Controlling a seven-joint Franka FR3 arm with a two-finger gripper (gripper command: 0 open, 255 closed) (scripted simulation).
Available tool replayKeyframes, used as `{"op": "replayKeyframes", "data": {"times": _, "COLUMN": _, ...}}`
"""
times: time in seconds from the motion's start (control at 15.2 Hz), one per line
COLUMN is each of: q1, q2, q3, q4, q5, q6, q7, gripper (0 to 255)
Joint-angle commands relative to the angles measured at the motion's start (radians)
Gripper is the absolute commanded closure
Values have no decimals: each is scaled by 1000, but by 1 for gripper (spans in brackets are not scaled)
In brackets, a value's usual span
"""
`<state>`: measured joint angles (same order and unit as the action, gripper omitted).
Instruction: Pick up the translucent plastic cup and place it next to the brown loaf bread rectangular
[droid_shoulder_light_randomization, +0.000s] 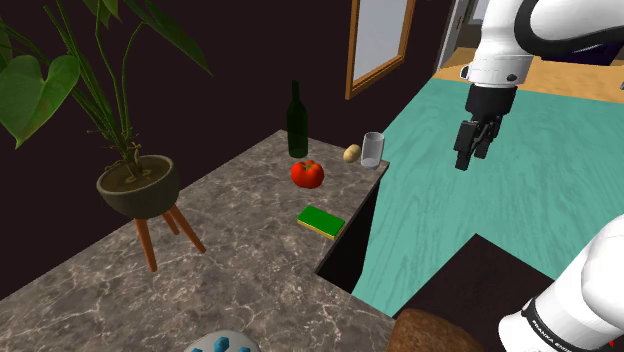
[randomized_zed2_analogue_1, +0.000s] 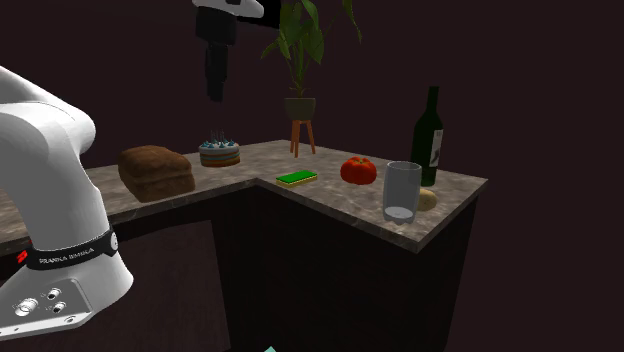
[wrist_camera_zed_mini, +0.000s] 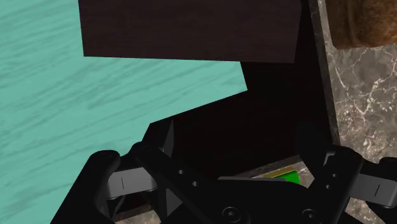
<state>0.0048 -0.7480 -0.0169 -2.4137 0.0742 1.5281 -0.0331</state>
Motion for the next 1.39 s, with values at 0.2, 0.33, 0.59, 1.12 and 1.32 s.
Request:
{"op": "replayKeyframes", "data": {"times": 0.2, "q1": -8, "q2": 106, "q3": -11, "q4": 31, "q5": -10, "q6": 81, "q7": -11, "gripper": 0}}
{"op": "replayKeyframes", "data": {"times": 0.33, "q1": -13, "q2": 179, "q3": -19, "q4": 59, "q5": -16, "q6": 131, "q7": -18, "gripper": 0}}
{"op": "replayKeyframes", "data": {"times": 0.59, "q1": -22, "q2": 326, "q3": -34, "q4": 129, "q5": -23, "q6": 217, "q7": -30, "gripper": 0}}
{"op": "replayKeyframes", "data": {"times": 1.12, "q1": -38, "q2": 622, "q3": -62, "q4": 328, "q5": -23, "q6": 333, "q7": -54, "gripper": 0}}
{"op": "replayKeyframes", "data": {"times": 1.32, "q1": -45, "q2": 734, "q3": -72, "q4": 423, "q5": -18, "q6": 356, "q7": -63, "gripper": 0}}
